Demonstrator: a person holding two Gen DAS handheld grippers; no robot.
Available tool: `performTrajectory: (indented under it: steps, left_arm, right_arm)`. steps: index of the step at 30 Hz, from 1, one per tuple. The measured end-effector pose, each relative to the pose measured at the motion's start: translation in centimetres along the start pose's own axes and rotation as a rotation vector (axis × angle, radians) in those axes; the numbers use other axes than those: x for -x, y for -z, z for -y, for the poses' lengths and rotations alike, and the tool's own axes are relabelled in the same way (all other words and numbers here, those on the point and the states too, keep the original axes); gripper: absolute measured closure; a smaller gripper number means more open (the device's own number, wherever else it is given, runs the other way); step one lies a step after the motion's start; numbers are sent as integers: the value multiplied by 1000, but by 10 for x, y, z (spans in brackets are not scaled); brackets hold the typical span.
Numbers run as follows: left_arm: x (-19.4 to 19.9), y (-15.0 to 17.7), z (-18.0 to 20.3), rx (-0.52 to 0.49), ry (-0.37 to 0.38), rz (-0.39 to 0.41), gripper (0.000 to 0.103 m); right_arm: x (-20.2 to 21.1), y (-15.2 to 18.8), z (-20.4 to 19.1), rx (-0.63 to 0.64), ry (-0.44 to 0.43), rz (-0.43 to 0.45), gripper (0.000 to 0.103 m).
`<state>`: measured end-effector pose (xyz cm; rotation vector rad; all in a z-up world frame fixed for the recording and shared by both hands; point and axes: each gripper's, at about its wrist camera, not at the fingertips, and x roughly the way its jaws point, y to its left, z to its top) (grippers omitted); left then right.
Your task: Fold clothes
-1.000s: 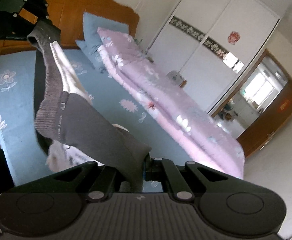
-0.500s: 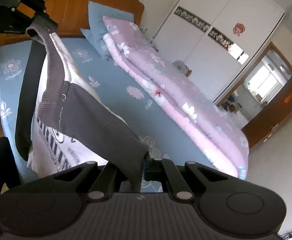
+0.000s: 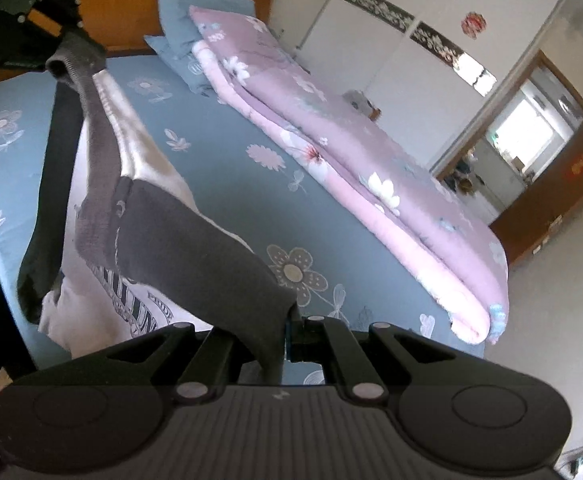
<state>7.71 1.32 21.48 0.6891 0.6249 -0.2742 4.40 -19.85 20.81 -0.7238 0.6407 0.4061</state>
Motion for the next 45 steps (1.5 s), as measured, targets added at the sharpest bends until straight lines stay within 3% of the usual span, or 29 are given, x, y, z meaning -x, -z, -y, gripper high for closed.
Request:
performTrajectory:
  steps: [7, 24, 31, 41, 45]
  left_arm:
    - [-63, 3, -3, 45, 44, -77, 102]
    - [-308, -13, -16, 152, 70, -198, 102]
    - [-391, -5, 1, 152, 103, -273, 102]
    - [-462, 9, 15, 235, 45, -311, 102]
    - [-481, 19, 26, 233, 36, -328, 102]
  right_arm:
    - [-80, 5, 11, -23, -40, -77, 99]
    - [-305, 12, 77, -259, -15, -162, 98]
    - [-401, 35, 79, -311, -11, -247, 98]
    - [-463, 55, 87, -462, 77, -271, 99]
    - [-487, 63, 77, -457, 88, -287, 98]
